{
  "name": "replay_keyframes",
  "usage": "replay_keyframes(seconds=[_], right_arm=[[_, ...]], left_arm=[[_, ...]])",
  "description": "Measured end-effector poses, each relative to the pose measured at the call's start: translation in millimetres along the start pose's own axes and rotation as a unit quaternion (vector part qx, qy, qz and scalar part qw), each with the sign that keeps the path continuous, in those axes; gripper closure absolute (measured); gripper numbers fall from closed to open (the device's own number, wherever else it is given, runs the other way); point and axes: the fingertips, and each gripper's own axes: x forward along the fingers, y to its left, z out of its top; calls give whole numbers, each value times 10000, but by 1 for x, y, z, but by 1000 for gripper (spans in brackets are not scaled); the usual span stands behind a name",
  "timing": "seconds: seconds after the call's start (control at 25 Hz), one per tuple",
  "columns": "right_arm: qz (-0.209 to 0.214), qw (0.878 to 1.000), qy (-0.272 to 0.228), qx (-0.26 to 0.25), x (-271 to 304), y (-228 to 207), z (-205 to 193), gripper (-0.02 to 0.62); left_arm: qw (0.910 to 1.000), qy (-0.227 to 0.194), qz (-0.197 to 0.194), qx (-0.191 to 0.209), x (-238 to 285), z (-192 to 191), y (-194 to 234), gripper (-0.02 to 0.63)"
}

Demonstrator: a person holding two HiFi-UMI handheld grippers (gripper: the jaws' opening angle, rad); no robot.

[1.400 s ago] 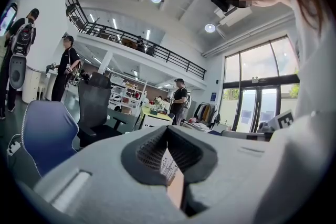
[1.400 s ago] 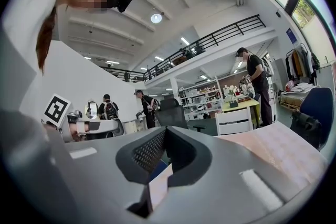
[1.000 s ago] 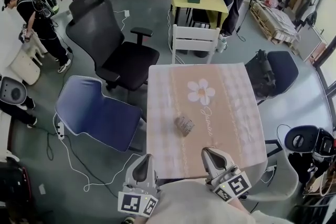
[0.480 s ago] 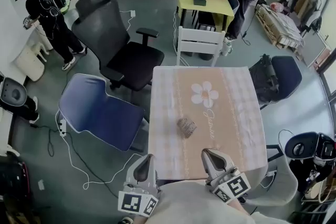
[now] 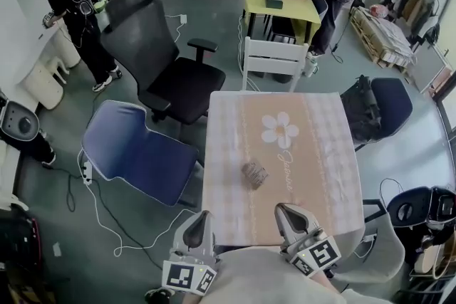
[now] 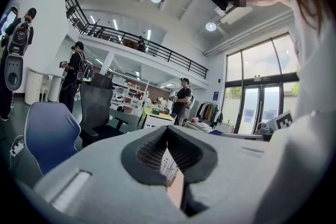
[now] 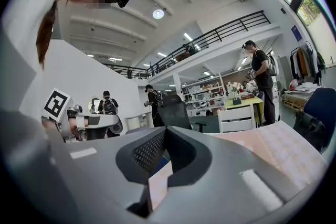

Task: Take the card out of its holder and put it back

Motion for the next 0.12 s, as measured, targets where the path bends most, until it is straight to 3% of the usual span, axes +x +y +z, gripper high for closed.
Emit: replay_keyframes(seconds=[0.12], right_arm=[[-96,9999,42,16,-5,-3,1,597]], left_arm=[[9999,56,-89,-34,3,-1,-5,606]])
